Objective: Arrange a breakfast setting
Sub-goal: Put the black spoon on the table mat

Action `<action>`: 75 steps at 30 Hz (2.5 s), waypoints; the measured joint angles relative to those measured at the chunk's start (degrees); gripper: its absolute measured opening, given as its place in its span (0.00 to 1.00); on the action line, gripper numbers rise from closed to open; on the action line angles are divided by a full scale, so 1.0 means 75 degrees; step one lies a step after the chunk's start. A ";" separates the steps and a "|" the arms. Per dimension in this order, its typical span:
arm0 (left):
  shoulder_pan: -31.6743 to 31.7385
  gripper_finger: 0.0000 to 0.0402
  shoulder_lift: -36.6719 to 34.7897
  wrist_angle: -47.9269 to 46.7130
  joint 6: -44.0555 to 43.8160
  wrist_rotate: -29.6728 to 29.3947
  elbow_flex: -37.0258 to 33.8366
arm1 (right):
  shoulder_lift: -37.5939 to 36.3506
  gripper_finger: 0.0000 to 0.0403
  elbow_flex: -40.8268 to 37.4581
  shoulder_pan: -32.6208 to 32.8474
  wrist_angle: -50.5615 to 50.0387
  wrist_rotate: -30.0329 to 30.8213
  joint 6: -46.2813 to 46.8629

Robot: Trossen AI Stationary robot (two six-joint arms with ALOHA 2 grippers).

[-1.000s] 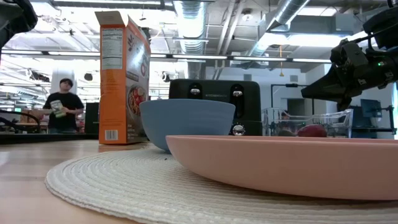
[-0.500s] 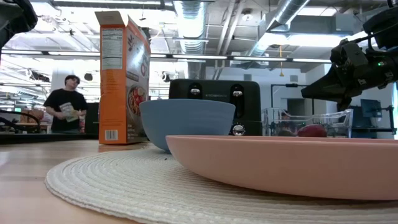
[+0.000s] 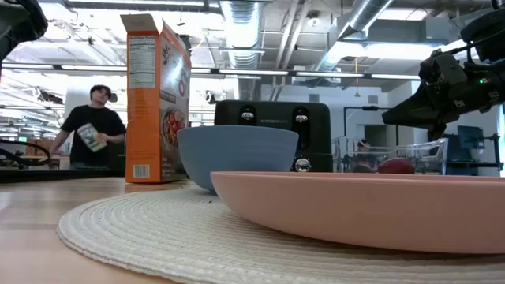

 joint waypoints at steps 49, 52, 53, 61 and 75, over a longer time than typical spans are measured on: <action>-0.0038 0.25 -0.0375 -0.0455 -0.0340 0.0157 0.0000 | 0.0000 0.23 0.0000 0.0002 0.0000 0.0000 -0.0002; -0.0039 0.26 -0.0627 -0.0675 -0.0440 0.0461 0.0003 | 0.0000 0.23 0.0000 -0.0001 0.0000 0.0000 0.0000; -0.0038 0.26 -0.0697 -0.0788 -0.0450 0.0556 0.0003 | 0.0000 0.23 0.0000 -0.0001 0.0003 0.0000 0.0000; -0.0041 0.26 -0.0852 -0.1941 -0.0367 0.0934 0.0006 | 0.0000 0.23 0.0000 0.0000 0.0000 0.0000 0.0000; -0.0038 0.12 -0.0854 -0.1874 -0.0197 0.0768 0.0006 | 0.0000 0.23 0.0000 -0.0001 0.0001 0.0000 0.0000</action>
